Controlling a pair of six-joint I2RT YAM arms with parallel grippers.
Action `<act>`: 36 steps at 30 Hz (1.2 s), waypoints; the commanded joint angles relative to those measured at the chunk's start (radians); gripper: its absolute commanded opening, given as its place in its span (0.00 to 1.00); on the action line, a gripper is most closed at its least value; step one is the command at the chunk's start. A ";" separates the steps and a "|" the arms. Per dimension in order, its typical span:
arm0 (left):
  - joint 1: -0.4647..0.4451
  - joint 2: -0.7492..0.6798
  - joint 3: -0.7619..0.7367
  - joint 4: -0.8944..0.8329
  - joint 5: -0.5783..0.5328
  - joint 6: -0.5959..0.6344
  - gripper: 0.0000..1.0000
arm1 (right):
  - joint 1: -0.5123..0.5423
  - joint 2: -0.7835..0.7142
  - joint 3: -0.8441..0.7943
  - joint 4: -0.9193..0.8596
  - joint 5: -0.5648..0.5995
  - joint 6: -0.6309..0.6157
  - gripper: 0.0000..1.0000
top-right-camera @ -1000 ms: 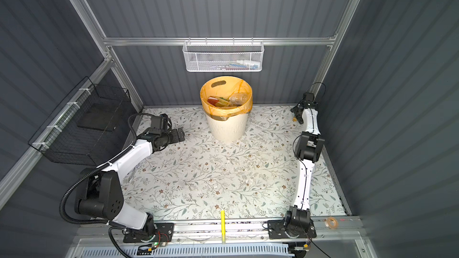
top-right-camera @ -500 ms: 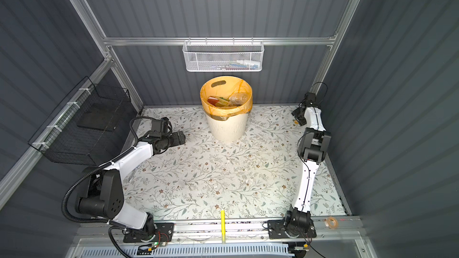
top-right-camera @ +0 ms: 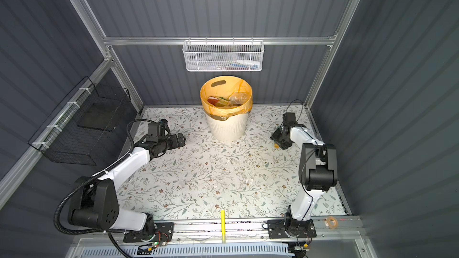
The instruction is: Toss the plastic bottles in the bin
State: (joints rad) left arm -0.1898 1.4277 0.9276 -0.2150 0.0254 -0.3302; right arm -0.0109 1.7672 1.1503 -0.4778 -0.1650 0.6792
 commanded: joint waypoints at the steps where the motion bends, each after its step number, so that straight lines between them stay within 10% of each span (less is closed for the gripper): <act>1: 0.004 -0.050 -0.033 0.001 0.043 0.001 0.98 | 0.069 -0.097 -0.133 0.038 -0.001 0.040 0.55; 10: 0.004 -0.108 -0.079 0.014 0.082 -0.017 0.96 | 0.143 -0.226 -0.280 0.043 0.034 0.073 0.88; 23: 0.004 -0.135 -0.022 -0.043 0.088 0.040 0.96 | 0.102 -0.456 -0.306 -0.105 0.064 0.116 0.98; 36: 0.004 -0.067 0.016 -0.009 0.152 0.057 0.96 | -0.014 -0.343 0.047 -0.552 0.143 -0.622 0.96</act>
State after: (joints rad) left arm -0.1898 1.3514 0.9134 -0.2302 0.1455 -0.2985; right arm -0.0265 1.3632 1.1610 -0.8738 -0.0681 0.2878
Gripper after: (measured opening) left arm 0.962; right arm 0.963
